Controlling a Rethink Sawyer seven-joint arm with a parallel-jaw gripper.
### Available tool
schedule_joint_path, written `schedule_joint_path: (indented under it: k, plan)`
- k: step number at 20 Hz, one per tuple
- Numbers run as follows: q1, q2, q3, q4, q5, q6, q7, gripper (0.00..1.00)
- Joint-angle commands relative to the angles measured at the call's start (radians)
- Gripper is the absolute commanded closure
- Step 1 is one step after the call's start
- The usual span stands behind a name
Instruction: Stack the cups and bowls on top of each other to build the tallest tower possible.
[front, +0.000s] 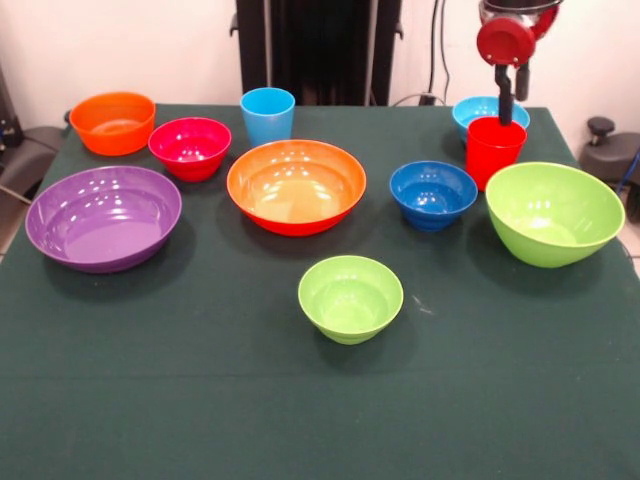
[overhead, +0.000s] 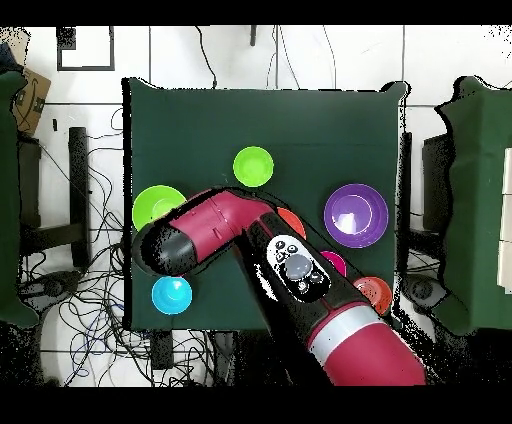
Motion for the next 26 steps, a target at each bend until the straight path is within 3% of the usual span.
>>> schedule_joint_path:
  k: [1, 3, 8, 13, 16, 26]
  plan:
    - [0.022, -0.009, -0.111, -0.041, 0.04, -0.08, 0.248, 0.0]
    - [0.035, -0.018, -0.14, -0.05, 0.035, -0.083, 0.272, 0.0]
    - [0.153, -0.021, -0.329, -0.12, -0.009, -0.08, 0.482, 0.0]
    - [0.215, 0.0, -0.424, -0.153, -0.064, -0.088, 0.535, 0.0]
    - [0.219, 0.019, -0.433, -0.174, -0.069, -0.08, 0.533, 0.0]
    - [0.191, 0.086, -0.352, -0.176, -0.051, -0.111, 0.455, 0.0]
